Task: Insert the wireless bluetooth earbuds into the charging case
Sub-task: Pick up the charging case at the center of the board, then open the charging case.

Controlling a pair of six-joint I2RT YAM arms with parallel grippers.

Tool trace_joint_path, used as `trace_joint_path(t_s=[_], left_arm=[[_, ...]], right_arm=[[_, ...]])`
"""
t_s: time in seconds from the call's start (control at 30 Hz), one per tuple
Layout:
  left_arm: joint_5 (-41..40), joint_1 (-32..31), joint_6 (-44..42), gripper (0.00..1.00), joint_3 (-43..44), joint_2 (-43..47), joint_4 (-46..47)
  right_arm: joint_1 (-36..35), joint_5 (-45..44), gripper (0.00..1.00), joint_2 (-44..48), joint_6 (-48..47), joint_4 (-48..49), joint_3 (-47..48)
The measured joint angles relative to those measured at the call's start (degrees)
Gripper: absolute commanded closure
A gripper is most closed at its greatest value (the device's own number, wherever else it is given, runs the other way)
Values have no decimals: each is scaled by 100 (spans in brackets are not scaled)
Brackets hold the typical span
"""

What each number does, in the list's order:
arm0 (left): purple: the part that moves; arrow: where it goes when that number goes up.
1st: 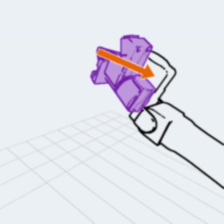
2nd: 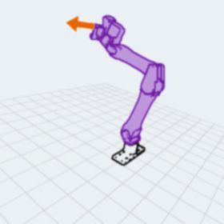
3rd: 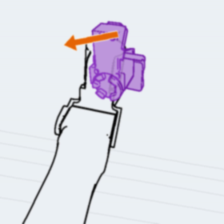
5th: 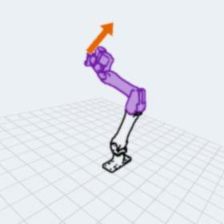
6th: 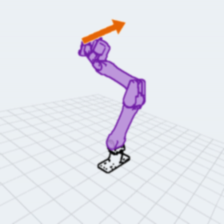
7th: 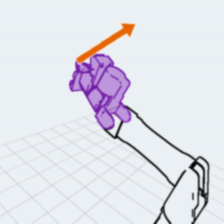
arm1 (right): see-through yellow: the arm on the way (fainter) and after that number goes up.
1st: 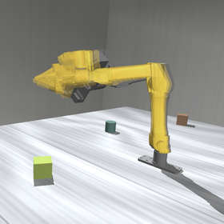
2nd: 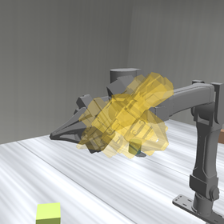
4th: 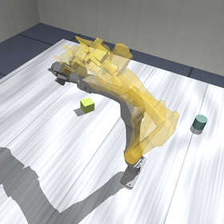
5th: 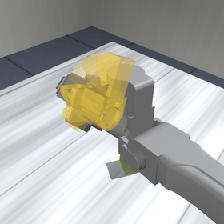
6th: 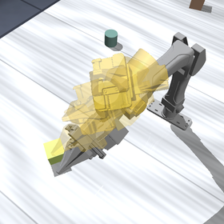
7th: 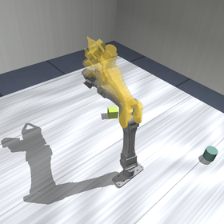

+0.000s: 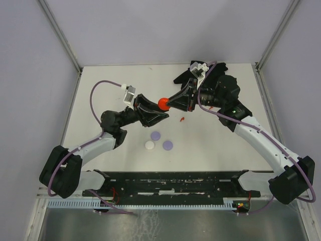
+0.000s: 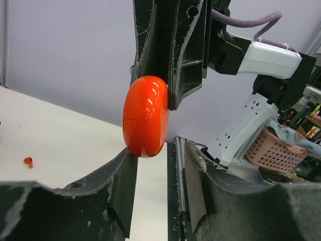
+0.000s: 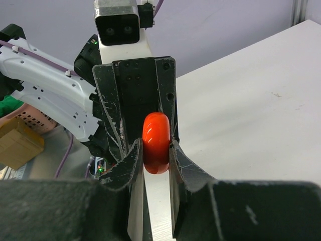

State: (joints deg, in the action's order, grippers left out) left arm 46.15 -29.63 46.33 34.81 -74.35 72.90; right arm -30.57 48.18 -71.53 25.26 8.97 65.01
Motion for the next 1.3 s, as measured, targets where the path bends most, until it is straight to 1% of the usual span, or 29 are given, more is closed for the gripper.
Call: trace_joint_path(t_s=[0.2,0.4,0.67,0.8,0.97,1.0,1.1,1.17,1.3], left_arm=[[-9,0,-13,45,0,131,-131],[-96,0,-17,45,0,297,-221],[-127,0,-74,52,48,317,-363],[-125,0,-83,54,85,317,-435],[-127,2,-114,61,133,317,-540],[-127,2,-127,64,140,317,-557],[-116,4,-162,75,164,317,-634],[-96,2,-203,84,190,317,-693],[-66,2,-345,97,219,319,-789]], right_arm=[[-4,0,89,13,-2,-57,0],[-24,72,89,22,4,-114,0],[-22,90,89,22,37,-127,-15],[-22,116,89,22,48,-125,-22],[-22,153,88,22,61,-125,-22],[-22,157,87,22,63,-125,-22],[-22,192,85,22,61,-125,-22],[-17,208,80,22,59,-122,-22],[-17,203,69,22,35,-140,-22]])
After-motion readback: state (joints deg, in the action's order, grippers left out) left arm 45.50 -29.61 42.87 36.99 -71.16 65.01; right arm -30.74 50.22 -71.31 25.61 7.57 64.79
